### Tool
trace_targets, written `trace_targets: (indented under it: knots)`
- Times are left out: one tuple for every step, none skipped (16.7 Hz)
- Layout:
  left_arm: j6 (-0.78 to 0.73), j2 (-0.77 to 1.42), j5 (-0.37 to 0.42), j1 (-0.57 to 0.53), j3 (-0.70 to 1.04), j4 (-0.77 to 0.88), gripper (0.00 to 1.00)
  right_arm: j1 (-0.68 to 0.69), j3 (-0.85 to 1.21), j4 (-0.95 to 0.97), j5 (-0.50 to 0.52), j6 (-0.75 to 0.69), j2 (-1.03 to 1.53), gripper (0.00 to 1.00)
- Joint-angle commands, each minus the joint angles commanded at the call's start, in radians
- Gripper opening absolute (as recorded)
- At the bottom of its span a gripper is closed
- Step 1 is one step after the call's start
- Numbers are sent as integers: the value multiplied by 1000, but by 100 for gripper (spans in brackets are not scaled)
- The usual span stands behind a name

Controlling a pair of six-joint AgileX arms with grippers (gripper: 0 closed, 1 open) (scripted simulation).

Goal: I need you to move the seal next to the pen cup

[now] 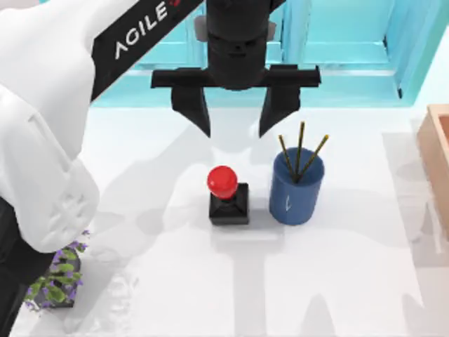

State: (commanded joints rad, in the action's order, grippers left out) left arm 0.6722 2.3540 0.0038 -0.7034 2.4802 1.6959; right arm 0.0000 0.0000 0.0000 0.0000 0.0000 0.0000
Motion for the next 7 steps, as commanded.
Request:
trace_targets:
  knots:
    - [0,0,0,0,0,0,98,0,0,0,0,0,0,100]
    - [0,0,0,0,0,0,100,0,0,0,0,0,0,100]
    - [0,0,0,0,0,0,100,0,0,0,0,0,0,100]
    - [0,0,0,0,0,0,100,0,0,0,0,0,0,100]
    - [0,0,0,0,0,0,100,0,0,0,0,0,0,100]
    - [0,0,0,0,0,0,100,0,0,0,0,0,0,100]
    - [0,0,0,0,0,0,100,0,0,0,0,0,0,100]
